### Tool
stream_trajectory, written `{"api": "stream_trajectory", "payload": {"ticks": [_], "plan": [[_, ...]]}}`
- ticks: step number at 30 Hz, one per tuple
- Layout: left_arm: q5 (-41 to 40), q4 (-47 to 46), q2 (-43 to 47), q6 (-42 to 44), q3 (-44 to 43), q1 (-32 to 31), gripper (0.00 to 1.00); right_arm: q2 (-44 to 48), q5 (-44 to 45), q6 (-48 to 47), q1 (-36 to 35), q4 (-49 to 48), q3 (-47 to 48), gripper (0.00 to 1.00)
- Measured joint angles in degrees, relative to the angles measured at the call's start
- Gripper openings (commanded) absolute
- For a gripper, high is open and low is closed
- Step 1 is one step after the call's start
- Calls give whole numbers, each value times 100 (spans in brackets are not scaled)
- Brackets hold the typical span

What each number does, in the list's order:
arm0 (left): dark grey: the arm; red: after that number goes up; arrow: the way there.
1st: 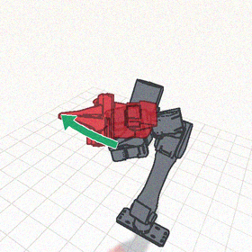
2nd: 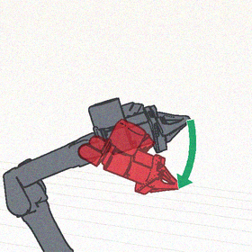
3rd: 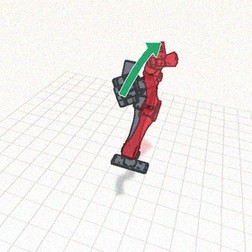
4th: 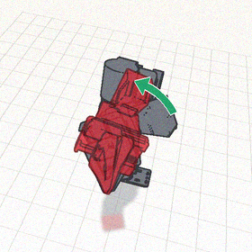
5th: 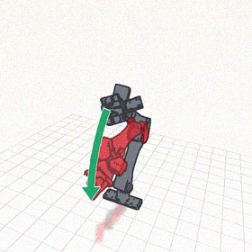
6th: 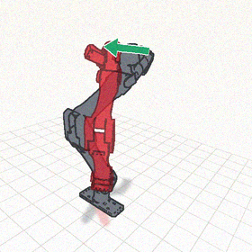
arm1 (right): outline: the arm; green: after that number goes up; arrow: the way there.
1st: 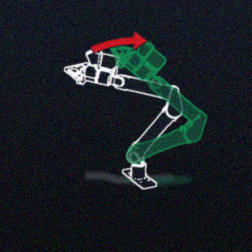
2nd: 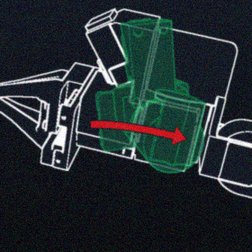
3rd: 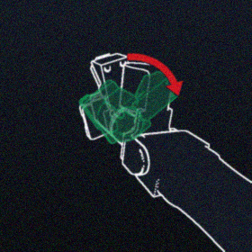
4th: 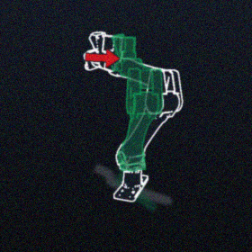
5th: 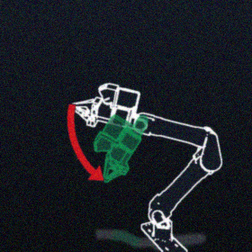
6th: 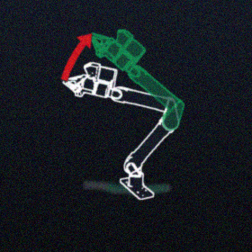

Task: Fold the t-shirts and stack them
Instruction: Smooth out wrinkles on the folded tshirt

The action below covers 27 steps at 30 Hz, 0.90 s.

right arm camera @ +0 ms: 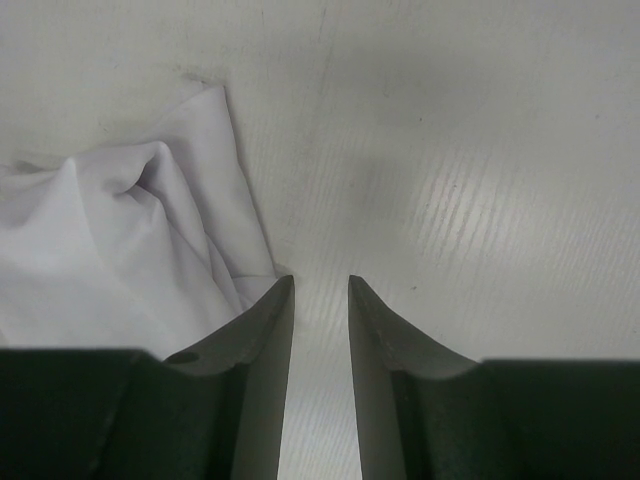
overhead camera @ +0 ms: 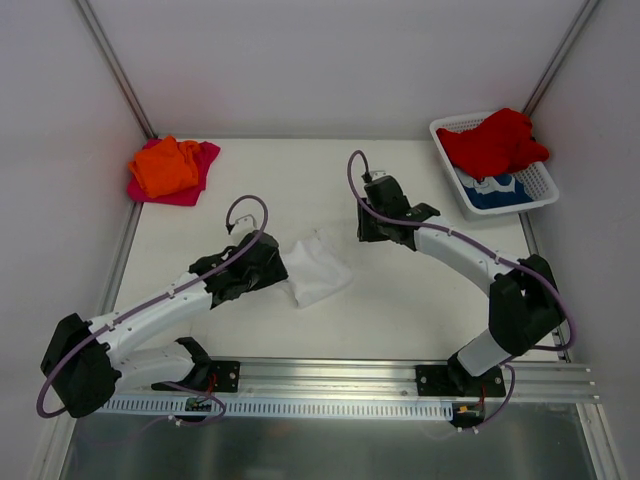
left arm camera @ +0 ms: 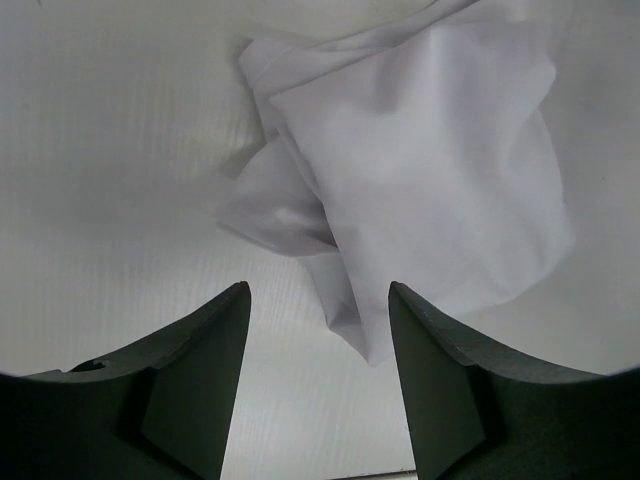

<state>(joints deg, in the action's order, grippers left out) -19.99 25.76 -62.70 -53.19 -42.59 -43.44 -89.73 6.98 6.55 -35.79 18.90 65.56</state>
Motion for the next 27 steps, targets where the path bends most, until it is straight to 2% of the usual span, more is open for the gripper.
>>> {"api": "stream_trajectory", "payload": {"ticks": [11,15,18,24,27], "plan": [[448,-964,101,-820,1130,7,59,323,-140,-26,398,11,-76,32],[483,-1397,243,-946,1440,42,66,348,-225,-46,431,11,-76,32],[505,-1779,245,-1047,1639,42,67,348,-297,-68,431,11,-76,32],[496,-2282,326,-1128,2011,42,80,348,-348,-109,431,11,-109,32],[428,-2455,577,-1141,2151,42,80,348,-404,-120,431,17,-149,32]]}}
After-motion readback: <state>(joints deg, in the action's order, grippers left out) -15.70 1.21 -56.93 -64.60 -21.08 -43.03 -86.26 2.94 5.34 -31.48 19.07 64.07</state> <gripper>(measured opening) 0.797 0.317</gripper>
